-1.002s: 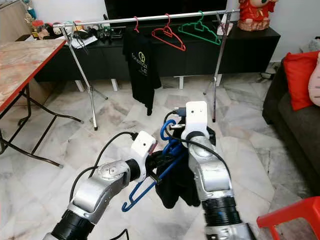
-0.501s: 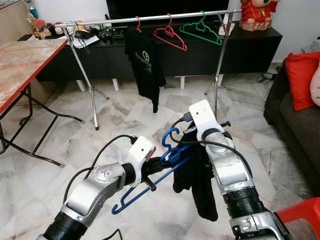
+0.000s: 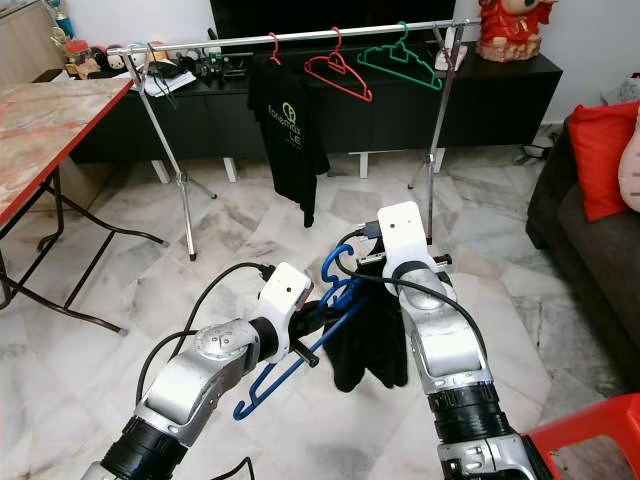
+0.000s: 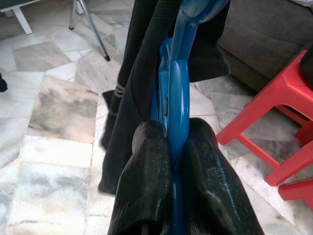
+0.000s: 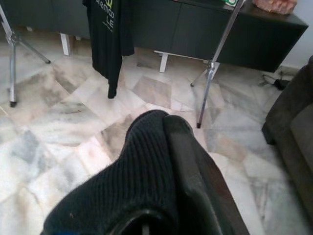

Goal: Hang hanger

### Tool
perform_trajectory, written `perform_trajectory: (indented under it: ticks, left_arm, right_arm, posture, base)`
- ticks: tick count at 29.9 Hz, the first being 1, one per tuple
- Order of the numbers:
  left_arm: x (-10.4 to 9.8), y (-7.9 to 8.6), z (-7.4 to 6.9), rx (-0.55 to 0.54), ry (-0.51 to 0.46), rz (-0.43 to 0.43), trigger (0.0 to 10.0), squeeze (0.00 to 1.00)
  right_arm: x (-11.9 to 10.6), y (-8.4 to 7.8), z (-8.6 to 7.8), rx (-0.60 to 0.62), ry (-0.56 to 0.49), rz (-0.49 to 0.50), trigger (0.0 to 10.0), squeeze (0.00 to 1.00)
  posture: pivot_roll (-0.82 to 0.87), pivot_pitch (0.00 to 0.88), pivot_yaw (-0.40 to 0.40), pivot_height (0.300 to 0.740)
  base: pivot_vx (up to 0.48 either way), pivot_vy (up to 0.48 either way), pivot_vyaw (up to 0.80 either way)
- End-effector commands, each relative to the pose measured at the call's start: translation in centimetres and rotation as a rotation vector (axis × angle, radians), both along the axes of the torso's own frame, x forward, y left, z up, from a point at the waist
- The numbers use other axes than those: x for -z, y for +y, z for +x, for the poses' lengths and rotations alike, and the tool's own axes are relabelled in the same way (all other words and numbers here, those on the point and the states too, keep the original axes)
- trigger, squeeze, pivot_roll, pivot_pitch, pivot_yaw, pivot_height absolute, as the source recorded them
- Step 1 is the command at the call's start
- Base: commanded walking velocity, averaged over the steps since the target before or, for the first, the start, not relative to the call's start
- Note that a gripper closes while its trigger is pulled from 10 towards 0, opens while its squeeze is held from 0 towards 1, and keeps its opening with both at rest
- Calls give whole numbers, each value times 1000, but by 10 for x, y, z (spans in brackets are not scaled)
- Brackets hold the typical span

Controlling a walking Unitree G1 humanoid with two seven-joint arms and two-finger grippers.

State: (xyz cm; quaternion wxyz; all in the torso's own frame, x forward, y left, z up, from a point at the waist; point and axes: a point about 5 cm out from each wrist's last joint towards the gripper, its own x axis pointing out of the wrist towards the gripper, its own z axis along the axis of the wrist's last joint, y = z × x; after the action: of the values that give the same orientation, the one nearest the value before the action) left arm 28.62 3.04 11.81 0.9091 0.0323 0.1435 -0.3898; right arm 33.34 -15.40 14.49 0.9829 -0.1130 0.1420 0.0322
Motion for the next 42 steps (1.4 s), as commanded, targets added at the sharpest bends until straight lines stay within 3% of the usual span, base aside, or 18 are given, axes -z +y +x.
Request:
perform_trajectory:
  ticks: [1, 8, 15, 22, 24, 27, 30, 34, 42]
  left_arm:
    - [2, 14, 8, -88, 5, 5, 10000, 0]
    - [0, 11, 7, -87, -2, -27, 10000, 0]
    - [-4, 11, 3, -43, -14, -45, 10000, 0]
    - [-3, 7, -10, 96, -1, -24, 10000, 0]
    - [1, 6, -17, 173, -6, 24, 10000, 0]
    - [0, 4, -19, 186, -15, 17, 10000, 0]
    - [-9, -2, -19, 188, -52, -52, 10000, 0]
    - [-19, -7, -19, 191, -89, -122, 10000, 0]
    - [-41, -8, -18, 184, -154, -254, 10000, 0]
  right_arm:
    - [-16, 1, -2, 22, -74, 69, 10000, 0]
    - [-5, -10, -7, 135, -27, 169, 10000, 0]
    - [12, -22, -10, 174, 38, 114, 10000, 0]
    - [14, -26, -9, 155, 34, 25, 10000, 0]
    - [9, -19, -6, 83, 23, 5, 10000, 0]
    - [8, -7, -5, -3, 30, -18, 10000, 0]
    - [14, 11, -8, -134, 72, -65, 10000, 0]
    - [21, 19, -11, -201, 101, -129, 10000, 0]
    - [24, 17, -11, -159, 108, -162, 10000, 0]
  posture:
    - [-45, 0, 62, 740]
    - [-46, 0, 61, 740]
    - [-44, 7, 66, 740]
    - [-41, 9, 71, 740]
    - [-39, 11, 74, 740]
    - [-40, 12, 77, 740]
    - [-40, 12, 77, 740]
    - [-37, 10, 78, 740]
    - [-37, 9, 82, 740]
  base:
    - [0, 0, 0]
    - [0, 0, 0]
    - [0, 0, 0]
    - [0, 0, 0]
    - [0, 0, 0]
    - [0, 0, 0]
    - [0, 0, 0]
    - [0, 0, 0]
    - [0, 0, 0]
